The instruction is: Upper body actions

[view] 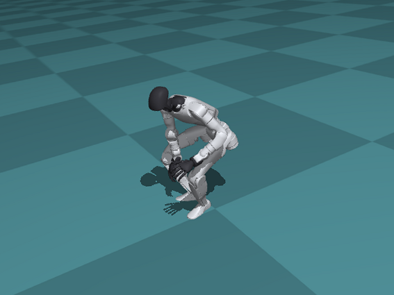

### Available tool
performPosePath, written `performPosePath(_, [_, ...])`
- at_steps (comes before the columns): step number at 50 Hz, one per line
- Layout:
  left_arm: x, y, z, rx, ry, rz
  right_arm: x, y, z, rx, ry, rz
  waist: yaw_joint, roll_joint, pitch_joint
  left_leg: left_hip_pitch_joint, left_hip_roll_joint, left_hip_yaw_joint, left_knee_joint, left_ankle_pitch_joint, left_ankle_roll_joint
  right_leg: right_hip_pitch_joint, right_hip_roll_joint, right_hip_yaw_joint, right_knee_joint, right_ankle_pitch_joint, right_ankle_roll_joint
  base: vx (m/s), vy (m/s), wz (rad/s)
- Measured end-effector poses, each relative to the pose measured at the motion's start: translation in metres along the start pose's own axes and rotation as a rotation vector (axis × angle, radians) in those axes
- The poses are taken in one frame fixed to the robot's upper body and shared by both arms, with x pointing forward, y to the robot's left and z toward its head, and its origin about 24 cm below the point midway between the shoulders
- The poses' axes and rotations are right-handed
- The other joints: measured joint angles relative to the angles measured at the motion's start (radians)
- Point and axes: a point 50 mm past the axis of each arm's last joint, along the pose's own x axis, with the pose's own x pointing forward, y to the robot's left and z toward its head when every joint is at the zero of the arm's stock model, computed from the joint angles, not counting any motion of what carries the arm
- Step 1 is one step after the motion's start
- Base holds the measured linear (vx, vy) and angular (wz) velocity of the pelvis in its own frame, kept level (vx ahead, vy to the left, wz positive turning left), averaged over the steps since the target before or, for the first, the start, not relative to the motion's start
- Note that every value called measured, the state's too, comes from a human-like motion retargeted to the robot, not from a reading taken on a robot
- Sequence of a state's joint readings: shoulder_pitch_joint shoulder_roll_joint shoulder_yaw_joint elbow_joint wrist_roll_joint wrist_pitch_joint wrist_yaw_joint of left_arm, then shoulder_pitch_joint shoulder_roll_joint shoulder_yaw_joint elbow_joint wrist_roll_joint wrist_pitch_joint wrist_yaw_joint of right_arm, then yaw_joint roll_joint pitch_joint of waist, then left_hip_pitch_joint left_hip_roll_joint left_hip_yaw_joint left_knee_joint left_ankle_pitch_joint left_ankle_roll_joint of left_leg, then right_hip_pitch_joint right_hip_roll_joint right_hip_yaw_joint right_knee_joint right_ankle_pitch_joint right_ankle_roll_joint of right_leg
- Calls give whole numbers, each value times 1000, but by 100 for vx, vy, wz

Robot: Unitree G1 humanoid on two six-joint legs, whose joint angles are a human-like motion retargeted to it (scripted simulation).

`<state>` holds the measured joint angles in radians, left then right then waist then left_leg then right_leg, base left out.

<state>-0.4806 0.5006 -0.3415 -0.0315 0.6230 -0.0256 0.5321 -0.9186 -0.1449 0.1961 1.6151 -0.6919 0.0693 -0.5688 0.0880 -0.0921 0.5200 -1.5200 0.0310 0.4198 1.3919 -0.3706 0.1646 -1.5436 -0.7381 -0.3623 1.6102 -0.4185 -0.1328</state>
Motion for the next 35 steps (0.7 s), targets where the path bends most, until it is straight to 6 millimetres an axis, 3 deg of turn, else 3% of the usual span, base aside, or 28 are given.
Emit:
performPosePath(15, [-8, 10, 22, -91, -70, 32, -8, 15, -39, -57, 99, 29, 42, 74, 0, -50, -37, -13, -18, -5, -2, -26, -8, -13, -8, -6, 22, 1, -1, 3])
performPosePath(25, [-16, 12, 26, -228, -68, 98, -12, 23, -41, -90, 91, 64, 36, 80, 0, -50, -46, -17, -23, -4, -2, -26, -4, -12, -9, -9, 27, 0, 0, 0])
performPosePath(32, [-15, 16, 30, -323, -111, 136, -9, 16, -33, -37, 76, -3, 25, 69, 0, -50, -46, -18, -23, -1, 1, -26, -2, -12, -10, -7, 26, 0, 0, 0])
performPosePath(35, [-13, 16, 29, -321, -115, 126, -9, 19, -29, -11, 66, 79, 24, 66, 0, -50, -46, -21, -23, 0, 1, -26, -1, -13, -10, -4, 26, 0, 0, 0])
